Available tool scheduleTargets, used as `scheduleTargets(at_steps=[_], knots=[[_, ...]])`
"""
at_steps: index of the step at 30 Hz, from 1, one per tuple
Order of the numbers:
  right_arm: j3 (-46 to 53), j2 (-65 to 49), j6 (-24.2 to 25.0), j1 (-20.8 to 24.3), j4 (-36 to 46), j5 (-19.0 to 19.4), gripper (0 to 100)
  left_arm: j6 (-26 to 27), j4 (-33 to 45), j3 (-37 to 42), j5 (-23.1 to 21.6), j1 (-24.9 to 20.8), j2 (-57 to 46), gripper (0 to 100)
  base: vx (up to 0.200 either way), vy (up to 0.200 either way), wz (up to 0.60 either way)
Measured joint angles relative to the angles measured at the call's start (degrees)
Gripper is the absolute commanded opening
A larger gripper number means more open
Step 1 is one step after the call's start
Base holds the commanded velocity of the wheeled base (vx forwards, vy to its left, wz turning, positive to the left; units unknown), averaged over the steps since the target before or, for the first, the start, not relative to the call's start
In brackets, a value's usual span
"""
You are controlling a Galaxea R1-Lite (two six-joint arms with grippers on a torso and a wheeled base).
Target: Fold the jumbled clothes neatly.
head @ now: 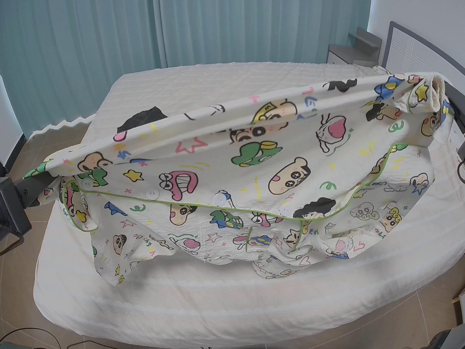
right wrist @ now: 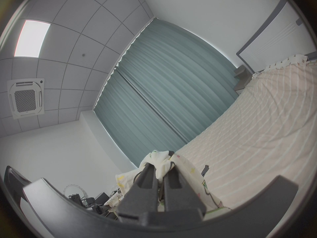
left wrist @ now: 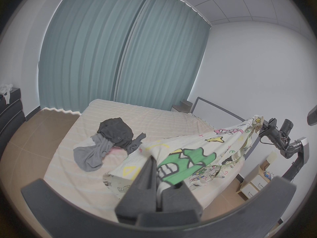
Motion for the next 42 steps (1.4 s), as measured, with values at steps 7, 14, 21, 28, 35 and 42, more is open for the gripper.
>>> scheduleTargets(at_steps=[7,14,21,28,35,42], knots=[[-3.1,0.0,-0.3,-1.4,3.0,0.1,0,1.4,-0.1,-0.1,0.1,0.1,0.0,0,0.000,-0.200,0.00],[-3.9,-0.1,-0.2,-1.6,3.1,0.0,0,1.6,-1.3,-0.1,0.1,0.0,0.0,0,0.000,-0.200,0.00],[-3.9,-0.1,-0.2,-1.6,3.1,0.0,0,1.6,-2.8,0.2,0.2,0.0,0.0,0,0.000,-0.200,0.00],[-4.0,-0.1,-0.2,-1.6,3.2,0.0,0,1.6,-2.8,0.4,0.1,0.0,0.0,0,0.000,-0.200,0.00],[-3.9,0.0,-0.2,-1.7,3.1,0.3,0,1.5,-2.8,0.5,0.1,0.0,0.3,0,0.000,-0.200,0.00],[-3.9,0.1,-0.3,-1.7,3.1,0.4,0,1.5,-2.7,0.5,0.1,0.0,0.3,0,0.000,-0.200,0.00]])
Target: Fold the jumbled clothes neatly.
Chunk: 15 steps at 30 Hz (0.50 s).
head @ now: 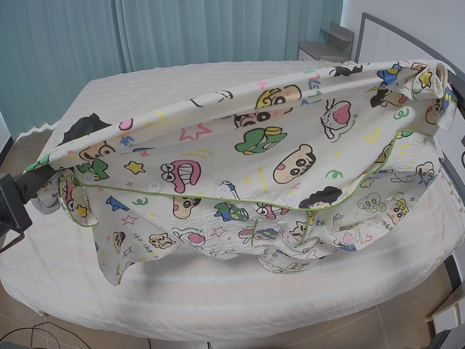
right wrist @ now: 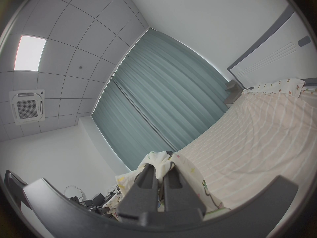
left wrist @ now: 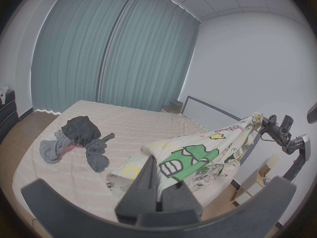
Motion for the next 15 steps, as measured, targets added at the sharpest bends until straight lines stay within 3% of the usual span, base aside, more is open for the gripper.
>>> scheduleTargets(at_steps=[15], knots=[[-0.2,0.1,0.0,0.0,0.0,0.0,0,0.0,0.0,0.1,0.0,0.0,0.0,0,0.000,-0.200,0.00]])
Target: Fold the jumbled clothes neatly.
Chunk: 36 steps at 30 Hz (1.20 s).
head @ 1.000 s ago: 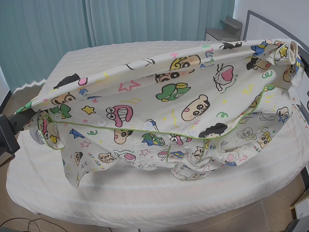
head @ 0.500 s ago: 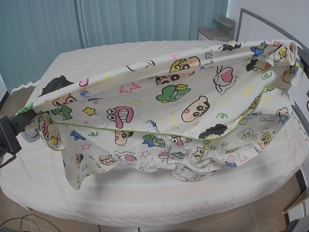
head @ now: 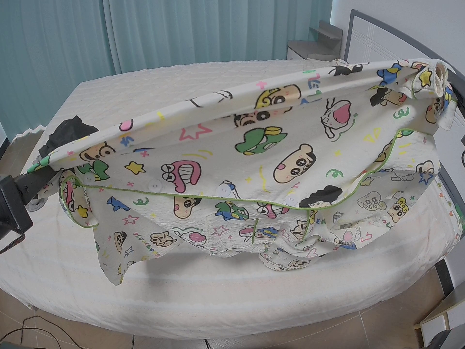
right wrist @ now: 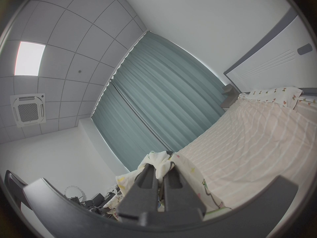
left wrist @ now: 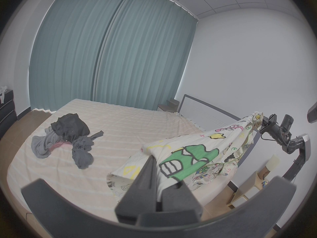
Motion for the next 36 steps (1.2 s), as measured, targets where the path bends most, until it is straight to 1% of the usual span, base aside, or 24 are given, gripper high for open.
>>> scheduleTargets(at_steps=[9,21,33,36], knots=[[-0.3,0.1,0.0,0.0,0.0,0.0,0,0.0,0.0,0.0,0.0,0.0,0.0,0,0.000,-0.200,0.00],[-0.5,0.2,0.0,0.0,0.0,0.0,0,-0.1,0.0,1.0,0.0,0.0,-0.1,0,0.000,0.000,0.00],[0.1,-0.4,0.0,0.0,0.3,0.3,0,-0.4,0.1,1.9,-0.1,0.0,-0.8,0,-0.200,0.000,0.00],[0.2,-0.9,0.0,0.0,1.2,0.9,0,-0.3,0.1,2.5,-0.1,0.0,-1.3,0,0.000,0.000,0.00]])
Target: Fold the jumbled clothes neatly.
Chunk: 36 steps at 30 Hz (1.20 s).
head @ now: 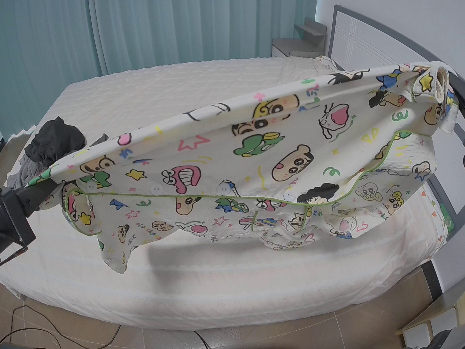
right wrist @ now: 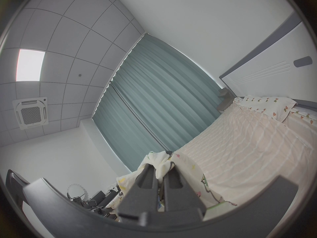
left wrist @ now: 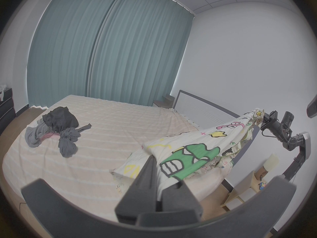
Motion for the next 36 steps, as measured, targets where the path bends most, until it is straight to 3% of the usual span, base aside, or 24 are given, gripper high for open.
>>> scheduleTargets(at_steps=[16,25,30,36], knots=[[1.2,-4.5,0.0,0.0,3.6,2.0,0,-0.4,0.5,4.6,-0.1,0.0,-3.4,0,0.000,0.000,0.00],[5.9,-5.3,0.0,-0.3,6.7,2.6,0,-0.5,0.4,13.5,-0.5,-0.1,-3.8,0,0.000,0.000,0.00],[9.2,-3.8,0.5,-2.9,7.0,4.1,0,-0.6,-0.1,17.0,-0.6,-0.1,-2.5,0,0.000,0.000,0.00],[11.2,-1.2,0.8,-6.9,6.5,5.8,0,-1.9,-0.6,17.3,-0.6,0.0,0.8,0,0.200,0.000,0.00]])
